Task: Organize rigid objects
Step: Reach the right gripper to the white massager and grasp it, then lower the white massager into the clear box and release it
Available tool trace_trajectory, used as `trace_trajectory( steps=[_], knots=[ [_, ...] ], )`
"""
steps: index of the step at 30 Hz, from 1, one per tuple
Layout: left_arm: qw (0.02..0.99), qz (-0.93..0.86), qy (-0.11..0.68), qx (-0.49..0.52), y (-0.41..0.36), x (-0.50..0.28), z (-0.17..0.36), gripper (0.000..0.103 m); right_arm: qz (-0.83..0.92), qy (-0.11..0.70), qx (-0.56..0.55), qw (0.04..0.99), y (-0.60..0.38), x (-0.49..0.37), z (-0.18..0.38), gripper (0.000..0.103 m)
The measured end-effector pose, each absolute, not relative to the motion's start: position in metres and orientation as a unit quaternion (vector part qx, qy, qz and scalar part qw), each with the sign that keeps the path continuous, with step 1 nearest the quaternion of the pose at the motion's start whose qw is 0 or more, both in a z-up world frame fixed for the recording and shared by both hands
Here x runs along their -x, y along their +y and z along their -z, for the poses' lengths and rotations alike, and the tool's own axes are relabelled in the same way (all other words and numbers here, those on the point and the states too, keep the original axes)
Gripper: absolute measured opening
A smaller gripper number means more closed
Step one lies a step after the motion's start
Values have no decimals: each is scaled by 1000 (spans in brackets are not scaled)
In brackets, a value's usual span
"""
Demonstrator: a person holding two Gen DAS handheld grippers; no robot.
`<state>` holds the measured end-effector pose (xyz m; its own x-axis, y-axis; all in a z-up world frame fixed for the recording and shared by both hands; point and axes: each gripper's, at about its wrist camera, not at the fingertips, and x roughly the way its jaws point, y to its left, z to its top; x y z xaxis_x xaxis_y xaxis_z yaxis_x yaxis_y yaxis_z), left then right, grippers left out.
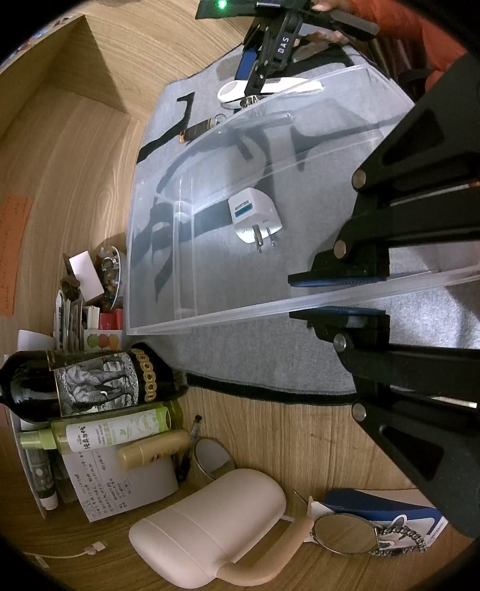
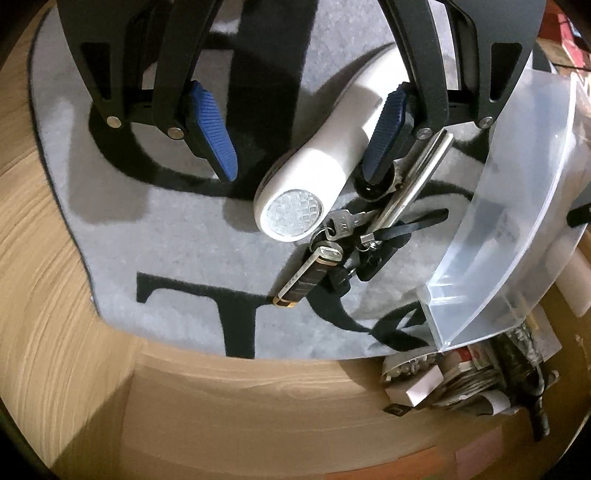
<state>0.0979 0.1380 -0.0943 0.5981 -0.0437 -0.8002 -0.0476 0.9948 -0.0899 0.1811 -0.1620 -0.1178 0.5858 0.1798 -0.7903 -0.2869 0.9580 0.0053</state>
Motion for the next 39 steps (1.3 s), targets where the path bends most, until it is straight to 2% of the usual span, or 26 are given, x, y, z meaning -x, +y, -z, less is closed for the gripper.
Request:
trace_trajectory(
  steps=[3, 10, 21, 39],
  knots=[
    [892, -1, 448, 51, 137, -98, 94, 9, -137, 443, 53, 884, -162, -186, 123, 64],
    [892, -1, 449, 51, 137, -99, 94, 9, -148, 438, 50, 885, -159, -188, 128, 38],
    [892, -2, 448, 51, 136, -99, 94, 9, -138, 406, 64, 901, -164, -181, 116, 36],
    [894, -3, 446, 46, 134, -100, 91, 9, -197, 262, 46, 944, -130, -156, 15, 35]
  ],
)
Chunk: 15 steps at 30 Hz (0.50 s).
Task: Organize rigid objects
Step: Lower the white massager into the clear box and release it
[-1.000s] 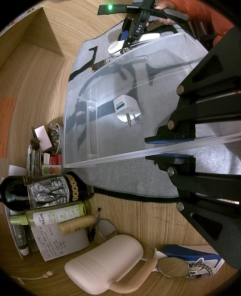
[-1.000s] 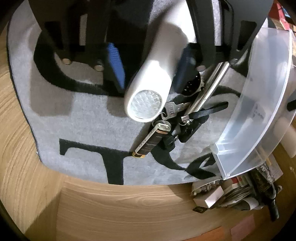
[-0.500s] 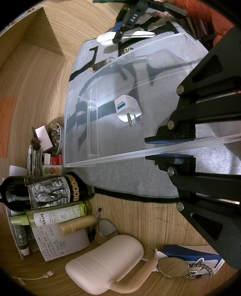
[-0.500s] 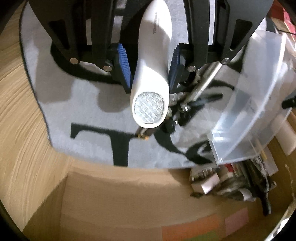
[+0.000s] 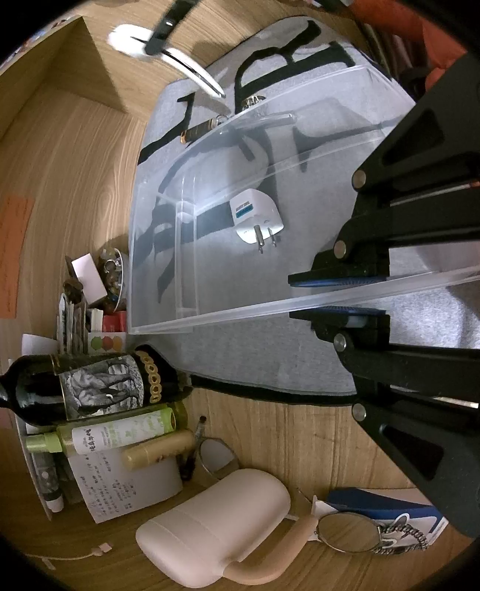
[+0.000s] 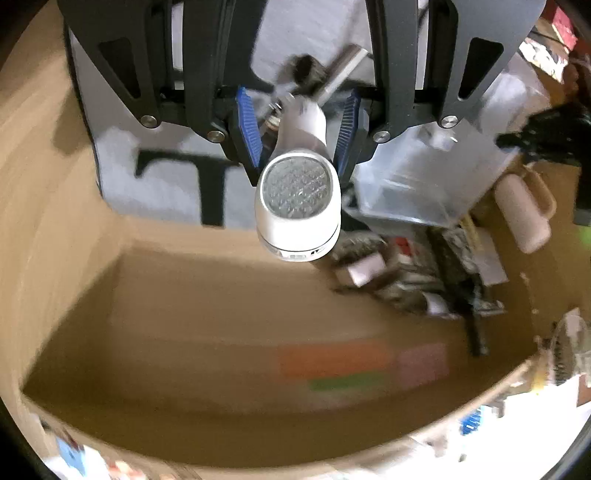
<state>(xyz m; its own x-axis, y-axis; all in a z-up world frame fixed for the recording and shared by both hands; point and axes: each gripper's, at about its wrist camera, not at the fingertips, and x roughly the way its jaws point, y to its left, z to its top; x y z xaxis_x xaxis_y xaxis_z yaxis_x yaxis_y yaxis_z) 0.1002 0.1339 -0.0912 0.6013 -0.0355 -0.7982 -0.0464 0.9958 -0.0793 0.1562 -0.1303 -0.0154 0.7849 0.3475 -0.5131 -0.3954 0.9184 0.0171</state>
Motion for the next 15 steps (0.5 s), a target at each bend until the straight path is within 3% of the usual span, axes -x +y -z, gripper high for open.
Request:
trace_trajectory(
  steps=[7, 15],
  knots=[
    [894, -2, 445, 47, 134, -99, 92, 9, -252, 224, 58, 940, -95, -144, -10, 35],
    [895, 0, 444, 46, 131, -100, 92, 9, -312, 236, 74, 917, -55, -140, -1, 35]
  ],
)
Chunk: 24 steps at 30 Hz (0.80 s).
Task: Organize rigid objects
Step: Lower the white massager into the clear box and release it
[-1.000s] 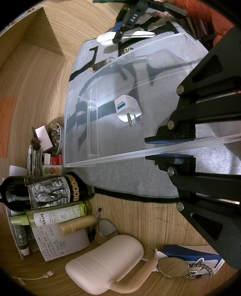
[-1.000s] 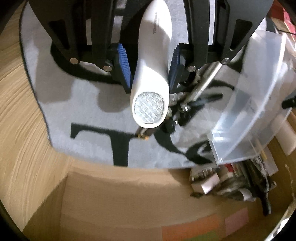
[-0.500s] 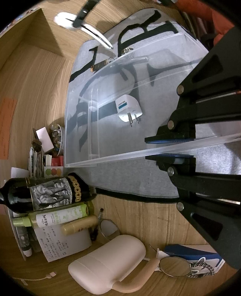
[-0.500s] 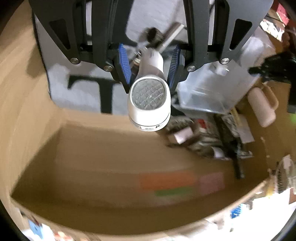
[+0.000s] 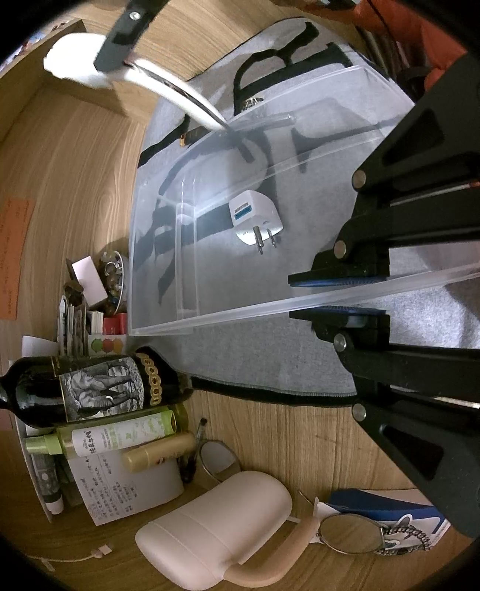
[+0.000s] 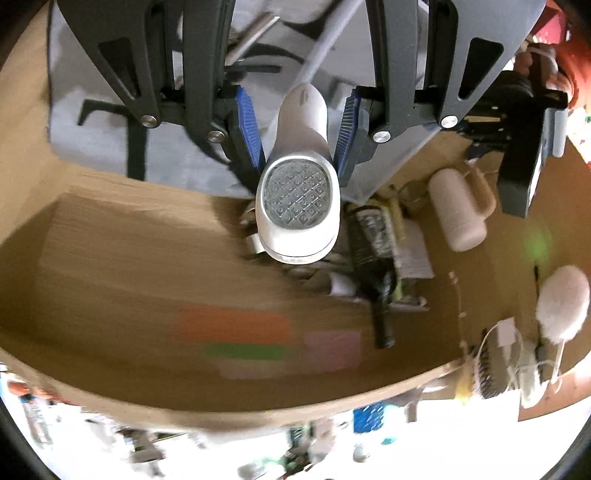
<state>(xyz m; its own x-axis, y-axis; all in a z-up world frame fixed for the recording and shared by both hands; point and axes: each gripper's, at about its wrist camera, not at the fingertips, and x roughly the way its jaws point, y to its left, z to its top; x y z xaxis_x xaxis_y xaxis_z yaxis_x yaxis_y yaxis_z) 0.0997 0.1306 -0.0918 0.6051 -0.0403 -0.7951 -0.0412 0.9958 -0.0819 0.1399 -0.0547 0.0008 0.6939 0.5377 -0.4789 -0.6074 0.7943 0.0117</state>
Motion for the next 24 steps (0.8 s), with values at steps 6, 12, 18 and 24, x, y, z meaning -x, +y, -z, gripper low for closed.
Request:
trace_trajectory(
  steps=[6, 12, 18, 24],
  knots=[
    [895, 0, 444, 46, 130, -99, 92, 9, -328, 273, 91, 900, -32, -146, 20, 35],
    [895, 1, 443, 45, 129, -100, 93, 9, -322, 310, 107, 888, -17, -159, 40, 35],
    [895, 0, 443, 46, 128, -99, 92, 9, -311, 330, 121, 883, -10, -171, 53, 35],
    [895, 0, 443, 46, 129, -99, 92, 9, -309, 352, 134, 873, 1, -185, 65, 35]
  ],
)
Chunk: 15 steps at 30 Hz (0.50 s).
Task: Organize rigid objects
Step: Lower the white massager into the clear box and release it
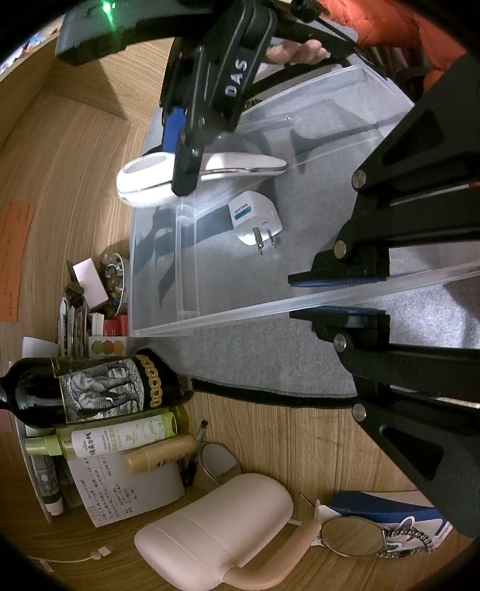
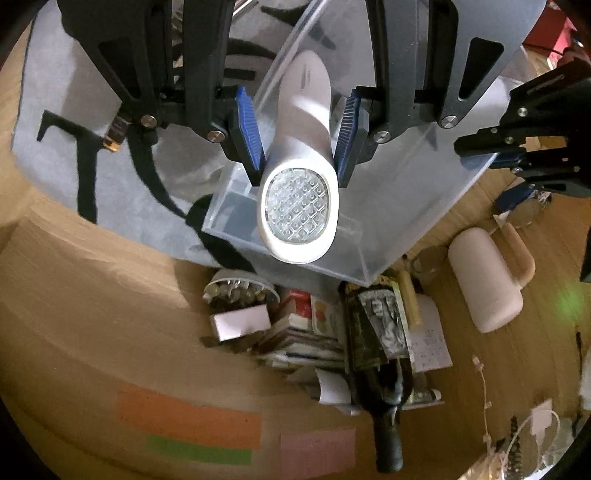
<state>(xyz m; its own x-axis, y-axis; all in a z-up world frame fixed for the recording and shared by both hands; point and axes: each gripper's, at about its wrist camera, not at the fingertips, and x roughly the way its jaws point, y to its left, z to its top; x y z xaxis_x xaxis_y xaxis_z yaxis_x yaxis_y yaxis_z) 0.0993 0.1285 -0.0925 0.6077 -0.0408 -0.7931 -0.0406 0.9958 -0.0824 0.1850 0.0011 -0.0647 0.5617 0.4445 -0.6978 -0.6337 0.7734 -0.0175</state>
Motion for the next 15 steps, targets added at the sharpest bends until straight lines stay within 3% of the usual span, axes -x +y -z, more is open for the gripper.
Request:
trace_trajectory(
  steps=[15],
  knots=[
    [895, 0, 443, 45, 126, -100, 92, 9, -310, 393, 163, 850, 17, -195, 85, 36]
  ],
)
